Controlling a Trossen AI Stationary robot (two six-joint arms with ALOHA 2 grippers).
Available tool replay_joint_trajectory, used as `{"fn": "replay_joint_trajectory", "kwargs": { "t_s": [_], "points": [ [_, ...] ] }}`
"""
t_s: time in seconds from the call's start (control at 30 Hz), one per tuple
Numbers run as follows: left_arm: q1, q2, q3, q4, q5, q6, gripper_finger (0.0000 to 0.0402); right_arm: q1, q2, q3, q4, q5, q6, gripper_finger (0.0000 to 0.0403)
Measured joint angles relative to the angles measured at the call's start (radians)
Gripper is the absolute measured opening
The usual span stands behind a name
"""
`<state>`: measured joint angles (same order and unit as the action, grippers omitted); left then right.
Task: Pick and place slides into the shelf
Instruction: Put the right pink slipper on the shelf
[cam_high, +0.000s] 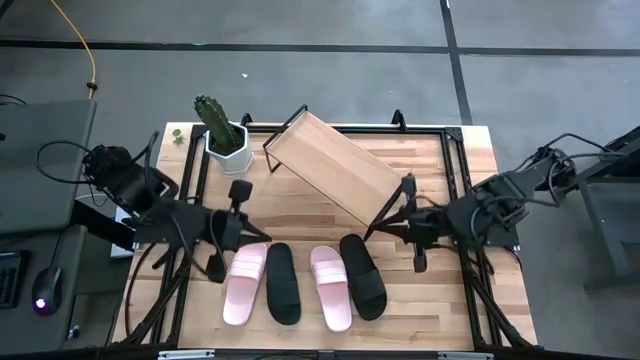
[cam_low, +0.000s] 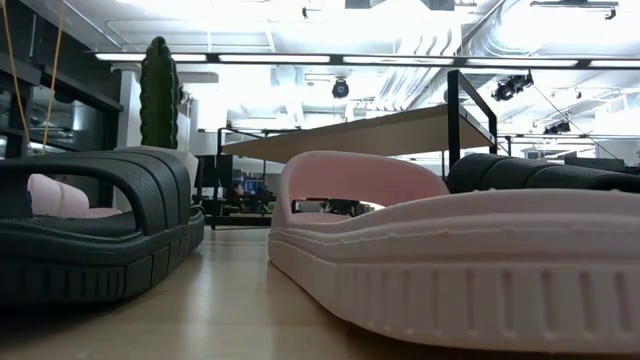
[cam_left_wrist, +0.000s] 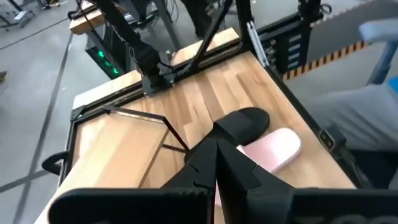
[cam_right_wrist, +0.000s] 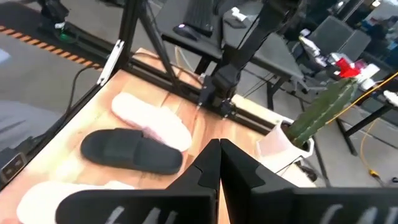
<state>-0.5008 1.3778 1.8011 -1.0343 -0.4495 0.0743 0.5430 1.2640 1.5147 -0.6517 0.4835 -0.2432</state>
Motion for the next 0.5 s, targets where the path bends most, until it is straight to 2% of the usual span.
{"fn": "replay_joint_trajectory", "kwargs": {
  "t_s": [0.17,0.5],
  "points": [
    [-0.069,0.027,0.000,-0.034,-0.043,-0.026,0.0001,0.022,0.038,0.000,-0.013,0.018,0.033,0.0000],
    [-0.104,0.030,0.000,-0.080,-0.036,-0.249,0.0001,0.085,0.142,0.000,-0.022,0.121,0.066,0.0000]
  ]
}}
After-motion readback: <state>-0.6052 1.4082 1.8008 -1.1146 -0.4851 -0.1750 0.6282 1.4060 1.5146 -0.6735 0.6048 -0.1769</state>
